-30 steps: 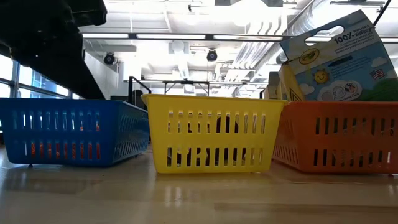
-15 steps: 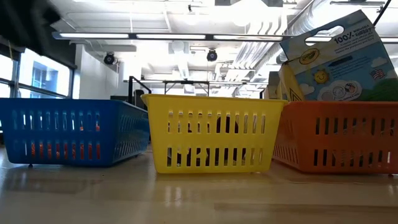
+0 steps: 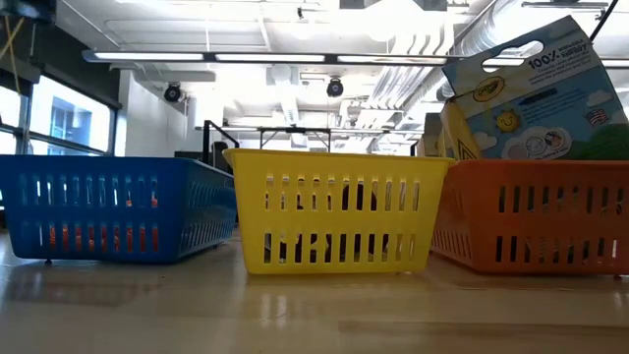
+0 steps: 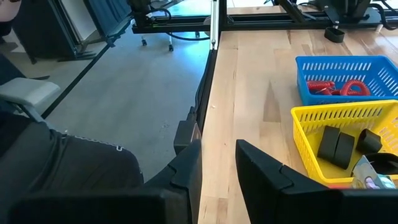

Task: Pick & Place Office Desk Supplies
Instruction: Put the black rubber band into the yellow basket

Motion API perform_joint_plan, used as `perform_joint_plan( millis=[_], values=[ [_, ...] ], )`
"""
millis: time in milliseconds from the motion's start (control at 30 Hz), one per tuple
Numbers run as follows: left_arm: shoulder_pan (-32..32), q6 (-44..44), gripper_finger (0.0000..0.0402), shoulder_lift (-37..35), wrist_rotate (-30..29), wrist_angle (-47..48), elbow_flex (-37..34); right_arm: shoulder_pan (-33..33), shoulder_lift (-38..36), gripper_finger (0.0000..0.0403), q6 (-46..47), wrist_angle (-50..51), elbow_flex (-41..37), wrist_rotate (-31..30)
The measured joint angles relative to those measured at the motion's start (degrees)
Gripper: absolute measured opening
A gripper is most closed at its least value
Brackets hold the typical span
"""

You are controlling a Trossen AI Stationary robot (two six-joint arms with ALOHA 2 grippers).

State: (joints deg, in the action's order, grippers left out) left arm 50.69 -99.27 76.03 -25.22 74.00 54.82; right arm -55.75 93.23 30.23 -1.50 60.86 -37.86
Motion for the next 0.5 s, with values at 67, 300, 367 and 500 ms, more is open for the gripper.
perform_joint_plan(
  millis=[67,300,367,500],
  values=[
    [-1.29,-6.25,0.0133,0.00,3.93,2.39,-0.52,0.00,0.00,0.0085,-0.02,0.00,0.00,-0.25],
    [-6.84,-4.88,0.0133,0.00,15.97,4.46,-4.25,0.00,0.00,0.0085,-0.02,0.00,0.00,-0.29],
    [-8.48,-2.62,0.0133,0.00,16.89,3.01,-5.35,-0.01,0.00,0.0085,-0.03,0.00,0.00,-0.30],
    [-11.61,2.90,0.0133,0.00,17.05,-1.52,-7.44,0.00,0.00,0.0085,-0.02,0.00,0.00,-0.31]
  ],
)
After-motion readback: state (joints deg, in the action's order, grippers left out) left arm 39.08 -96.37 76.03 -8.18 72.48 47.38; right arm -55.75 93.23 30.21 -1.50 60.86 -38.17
